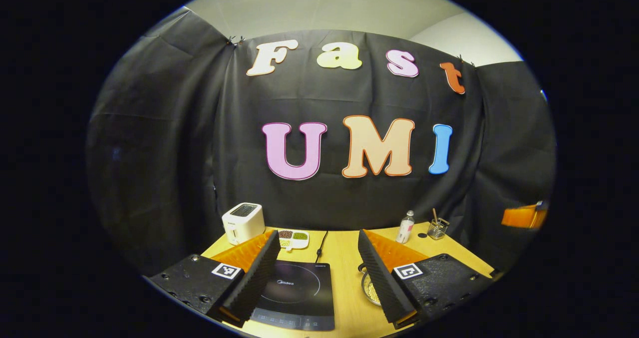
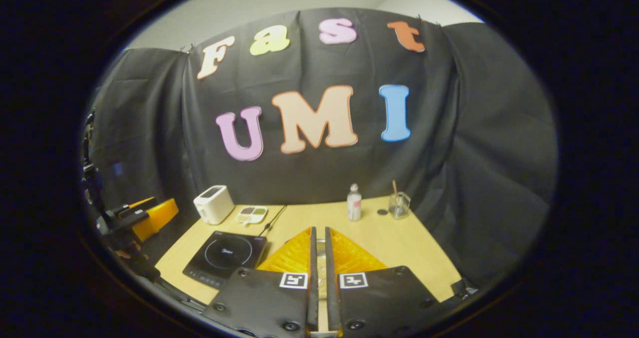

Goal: First push the handle of the pot to place it horizontally, then grasp the pot with both hands and set it on the induction cooktop.

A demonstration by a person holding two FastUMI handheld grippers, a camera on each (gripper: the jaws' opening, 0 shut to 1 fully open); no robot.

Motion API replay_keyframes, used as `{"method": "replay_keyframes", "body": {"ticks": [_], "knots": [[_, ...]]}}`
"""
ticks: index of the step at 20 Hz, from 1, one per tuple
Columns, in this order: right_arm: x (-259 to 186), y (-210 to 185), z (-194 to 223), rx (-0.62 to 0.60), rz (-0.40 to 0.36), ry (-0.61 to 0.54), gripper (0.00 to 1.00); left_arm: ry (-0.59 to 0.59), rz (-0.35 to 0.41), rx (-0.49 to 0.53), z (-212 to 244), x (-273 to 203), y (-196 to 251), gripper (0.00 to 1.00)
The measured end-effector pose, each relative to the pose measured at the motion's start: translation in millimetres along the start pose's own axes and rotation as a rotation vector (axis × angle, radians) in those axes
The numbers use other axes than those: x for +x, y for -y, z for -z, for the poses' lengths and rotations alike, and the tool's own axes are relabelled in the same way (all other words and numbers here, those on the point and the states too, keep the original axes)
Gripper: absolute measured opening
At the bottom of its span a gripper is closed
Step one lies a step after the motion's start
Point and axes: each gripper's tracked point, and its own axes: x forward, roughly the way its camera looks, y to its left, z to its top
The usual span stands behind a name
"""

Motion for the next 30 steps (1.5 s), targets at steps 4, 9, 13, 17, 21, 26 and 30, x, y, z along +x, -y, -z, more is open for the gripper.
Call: {"method": "replay_keyframes", "body": {"ticks": [4,9,13,17,21,26,30], "knots": [[8,-16,43,0.083,-0.021,-0.145,0.0,-0.012,-0.003,-0.004,6,-5,-17,0.92],[18,4,114,0.229,0.099,-0.392,0.0,-0.016,-0.012,-0.002,14,-7,-37,0.92],[18,20,178,0.41,0.153,-0.593,0.06,-0.039,-0.024,-0.011,23,-2,-43,0.92],[21,28,217,0.509,0.191,-0.706,0.06,-0.078,-0.023,-0.003,36,11,-37,0.96],[29,41,248,0.538,0.198,-0.806,0.06,-0.118,-0.034,-0.03,49,32,-22,0.92],[49,42,273,0.655,0.183,-0.903,0.07,-0.149,-0.08,-0.031,55,58,-7,0.95],[62,50,293,0.706,0.211,-0.956,0.07,-0.148,-0.127,-0.002,52,73,-4,0.95]]}}
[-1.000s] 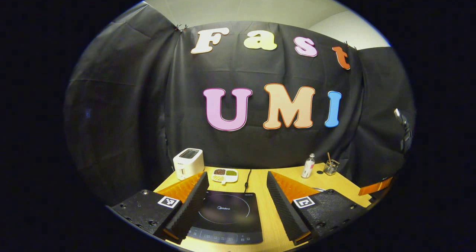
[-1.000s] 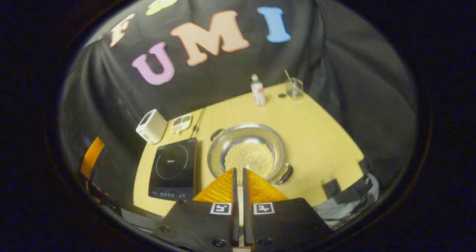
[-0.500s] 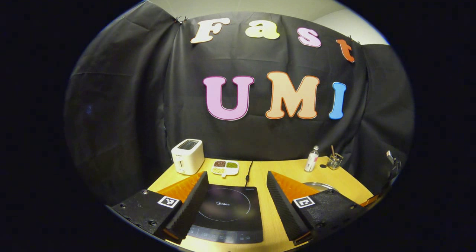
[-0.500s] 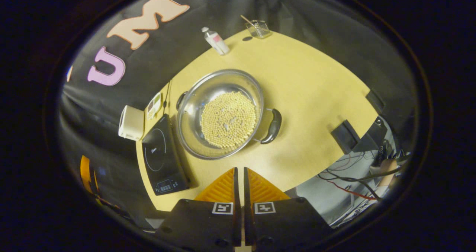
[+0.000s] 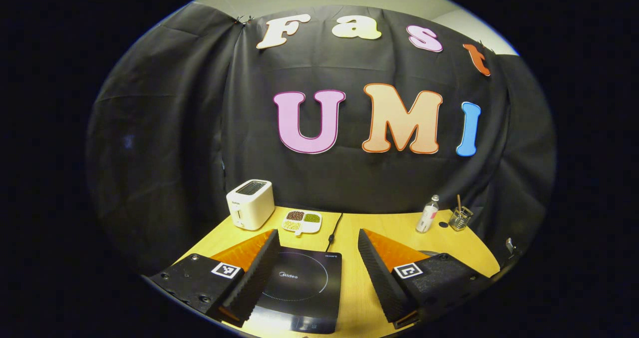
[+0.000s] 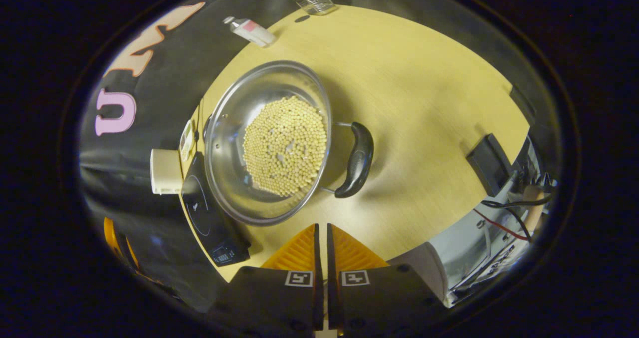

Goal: First push the handle of the pot to place it horizontally, then grasp the pot with both hands and set it on the induction cooktop.

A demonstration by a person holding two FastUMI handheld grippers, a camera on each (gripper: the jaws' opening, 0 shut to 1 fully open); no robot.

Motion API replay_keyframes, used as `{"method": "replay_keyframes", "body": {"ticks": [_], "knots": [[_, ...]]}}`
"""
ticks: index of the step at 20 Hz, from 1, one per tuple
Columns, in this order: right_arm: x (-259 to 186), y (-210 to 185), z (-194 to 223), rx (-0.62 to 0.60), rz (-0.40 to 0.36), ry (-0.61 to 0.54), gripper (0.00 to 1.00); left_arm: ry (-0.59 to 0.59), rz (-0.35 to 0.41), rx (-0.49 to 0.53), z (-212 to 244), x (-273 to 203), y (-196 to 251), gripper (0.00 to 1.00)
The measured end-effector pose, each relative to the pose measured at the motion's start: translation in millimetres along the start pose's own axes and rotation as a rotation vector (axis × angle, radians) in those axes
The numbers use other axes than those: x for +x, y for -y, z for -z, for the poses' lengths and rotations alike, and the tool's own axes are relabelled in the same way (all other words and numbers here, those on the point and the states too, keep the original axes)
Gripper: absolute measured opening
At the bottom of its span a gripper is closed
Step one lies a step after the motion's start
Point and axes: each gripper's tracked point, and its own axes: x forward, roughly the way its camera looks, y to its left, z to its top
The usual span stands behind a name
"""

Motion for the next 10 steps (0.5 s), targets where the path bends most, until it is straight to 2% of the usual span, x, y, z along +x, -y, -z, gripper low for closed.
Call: {"method": "replay_keyframes", "body": {"ticks": [5,6,7,9,10], "knots": [[8,12,-23,0.076,0.004,-0.029,0.06,-0.044,-0.023,0.02,9,18,14,0.96],[9,12,-32,0.087,0.003,-0.019,0.0,-0.052,-0.025,0.021,11,21,17,0.96],[11,13,-38,0.094,0.007,-0.02,0.07,-0.06,-0.027,0.023,13,25,19,0.96],[11,16,-51,0.116,0.013,-0.013,0.07,-0.081,-0.035,0.028,19,30,22,0.92],[11,18,-59,0.126,0.014,-0.006,0.07,-0.093,-0.038,0.028,21,32,24,0.96]]}}
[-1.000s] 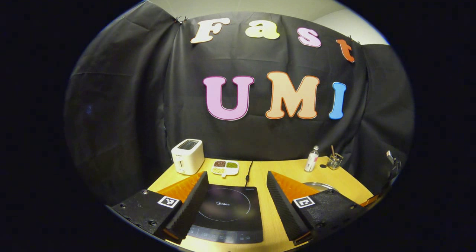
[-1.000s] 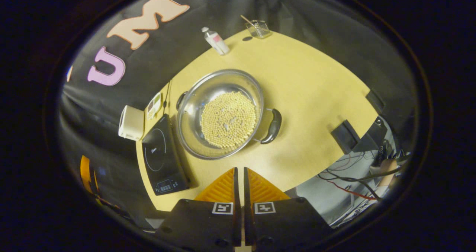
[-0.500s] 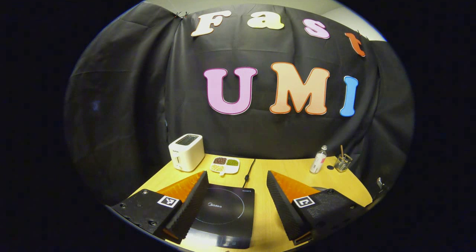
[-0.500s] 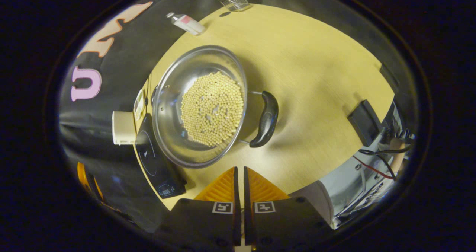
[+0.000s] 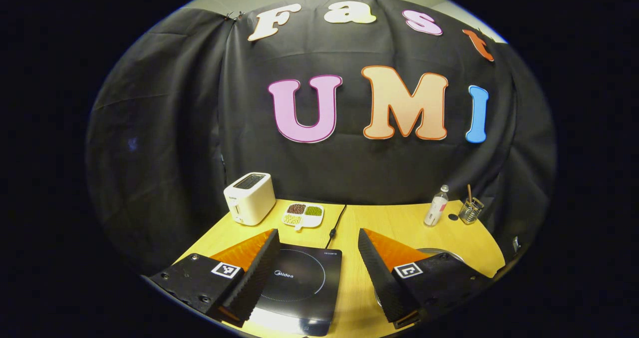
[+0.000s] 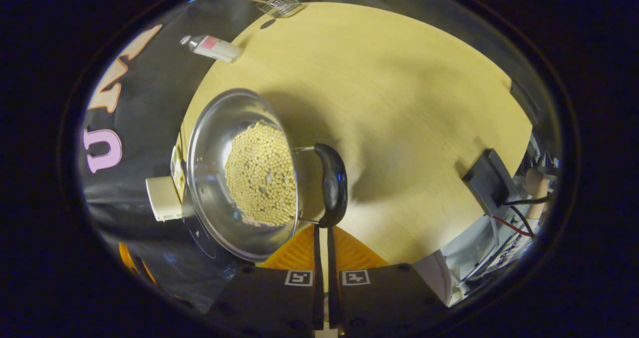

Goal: First push the handle of the pot to place it horizontally, then grasp the pot with both hands and set it on the induction cooktop.

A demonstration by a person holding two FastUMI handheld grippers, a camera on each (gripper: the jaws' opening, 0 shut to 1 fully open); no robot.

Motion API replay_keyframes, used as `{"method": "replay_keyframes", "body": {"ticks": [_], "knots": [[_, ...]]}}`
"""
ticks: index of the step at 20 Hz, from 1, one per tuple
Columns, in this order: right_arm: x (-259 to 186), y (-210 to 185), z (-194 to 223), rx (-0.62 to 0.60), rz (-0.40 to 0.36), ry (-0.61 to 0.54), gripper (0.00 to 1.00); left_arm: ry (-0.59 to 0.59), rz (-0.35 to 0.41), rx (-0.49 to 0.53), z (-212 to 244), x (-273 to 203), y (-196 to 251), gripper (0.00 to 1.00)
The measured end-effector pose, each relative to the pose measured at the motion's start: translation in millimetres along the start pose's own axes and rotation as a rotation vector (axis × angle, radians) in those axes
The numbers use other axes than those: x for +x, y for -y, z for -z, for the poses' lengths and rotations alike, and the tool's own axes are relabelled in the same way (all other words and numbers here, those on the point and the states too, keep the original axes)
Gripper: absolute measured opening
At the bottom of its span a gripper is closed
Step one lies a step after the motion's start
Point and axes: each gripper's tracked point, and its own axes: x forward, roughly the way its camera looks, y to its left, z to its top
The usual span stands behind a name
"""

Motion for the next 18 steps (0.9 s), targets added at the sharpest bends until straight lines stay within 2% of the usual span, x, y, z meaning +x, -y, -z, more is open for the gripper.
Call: {"method": "replay_keyframes", "body": {"ticks": [1,2,4,5,11,12,13,18], "knots": [[0,0,-7,0.009,0.0,0.006,0.07,-0.007,-0.002,-0.001,2,1,2,0.96],[-1,0,-15,0.018,-0.001,0.009,0.0,-0.014,-0.006,-0.003,3,3,2,0.96],[-2,-1,-26,0.052,-0.013,0.004,0.0,-0.032,-0.019,-0.006,8,6,2,0.96],[-3,-6,-32,0.072,-0.022,0.0,0.07,-0.039,-0.025,-0.01,8,6,2,0.96],[-1,-8,-65,0.073,-0.008,0.022,0.07,-0.108,-0.049,-0.051,30,16,7,0.96],[0,-9,-70,0.075,-0.006,0.021,0.07,-0.119,-0.05,-0.063,33,18,8,0.92],[1,-10,-73,0.078,-0.005,0.019,0.07,-0.129,-0.054,-0.073,36,21,10,0.96],[7,-14,-90,0.061,0.002,0.016,0.07,-0.191,-0.06,-0.099,55,30,18,0.96]]}}
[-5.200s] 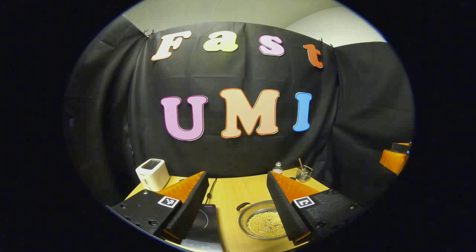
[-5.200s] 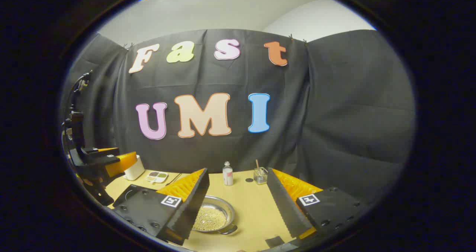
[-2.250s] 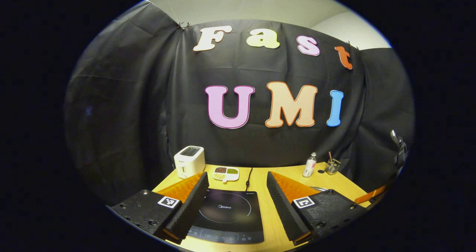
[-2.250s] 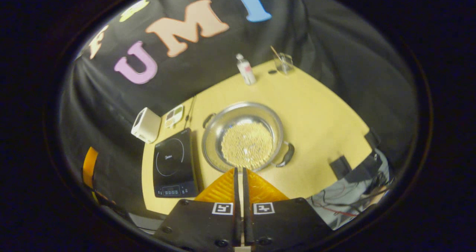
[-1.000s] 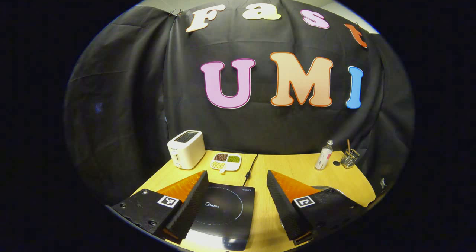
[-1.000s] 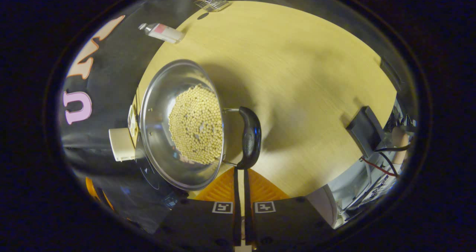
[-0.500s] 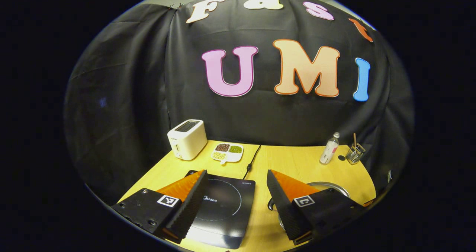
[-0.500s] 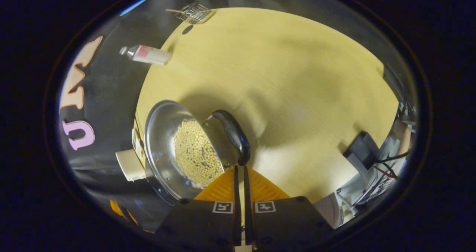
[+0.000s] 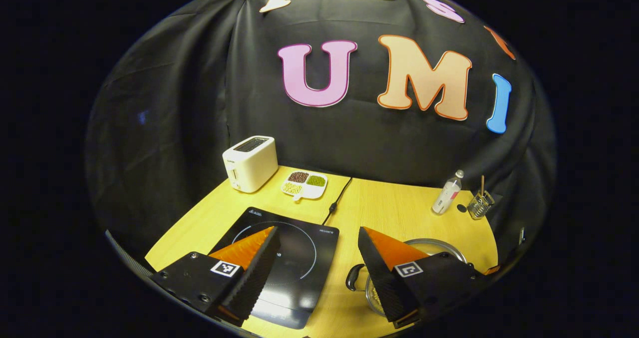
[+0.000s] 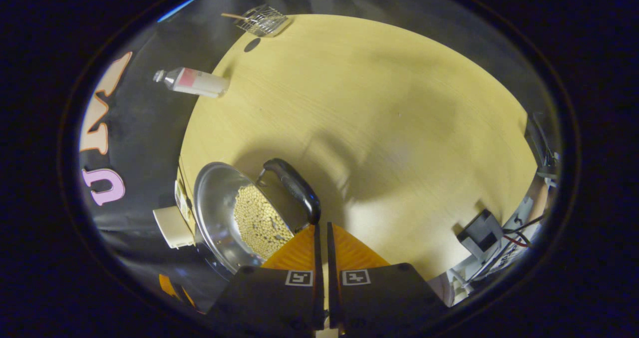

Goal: First push the handle of the pot to place it horizontally, then grasp the pot with both hands and set it on the induction cooktop.

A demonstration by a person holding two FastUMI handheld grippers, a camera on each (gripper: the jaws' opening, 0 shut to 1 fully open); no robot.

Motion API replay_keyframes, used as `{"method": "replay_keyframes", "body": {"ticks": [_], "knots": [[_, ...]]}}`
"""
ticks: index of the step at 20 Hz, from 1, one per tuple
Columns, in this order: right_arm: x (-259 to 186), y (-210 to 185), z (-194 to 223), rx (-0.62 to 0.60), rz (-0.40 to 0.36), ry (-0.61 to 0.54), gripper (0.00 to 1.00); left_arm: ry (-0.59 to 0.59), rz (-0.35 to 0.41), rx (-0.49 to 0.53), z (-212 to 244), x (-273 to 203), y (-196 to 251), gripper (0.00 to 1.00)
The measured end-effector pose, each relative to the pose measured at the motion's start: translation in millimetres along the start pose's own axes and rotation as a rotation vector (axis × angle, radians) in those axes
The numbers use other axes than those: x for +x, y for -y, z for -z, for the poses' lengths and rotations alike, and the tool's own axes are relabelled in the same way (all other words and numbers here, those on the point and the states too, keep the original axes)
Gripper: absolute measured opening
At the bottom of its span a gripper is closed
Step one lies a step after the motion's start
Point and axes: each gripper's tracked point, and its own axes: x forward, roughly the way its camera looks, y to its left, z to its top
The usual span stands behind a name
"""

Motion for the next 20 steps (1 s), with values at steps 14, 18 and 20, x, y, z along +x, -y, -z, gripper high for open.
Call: {"method": "replay_keyframes", "body": {"ticks": [14,18,20], "knots": [[-13,4,-14,0.017,-0.029,0.011,0.12,-0.087,0.013,0.001,25,11,14,0.96],[-34,13,-35,-0.035,-0.011,0.096,0.29,-0.134,0.028,-0.008,37,11,15,1.0],[-43,12,-51,-0.089,-0.007,0.153,0.29,-0.165,0.066,-0.023,43,11,21,0.96]]}}
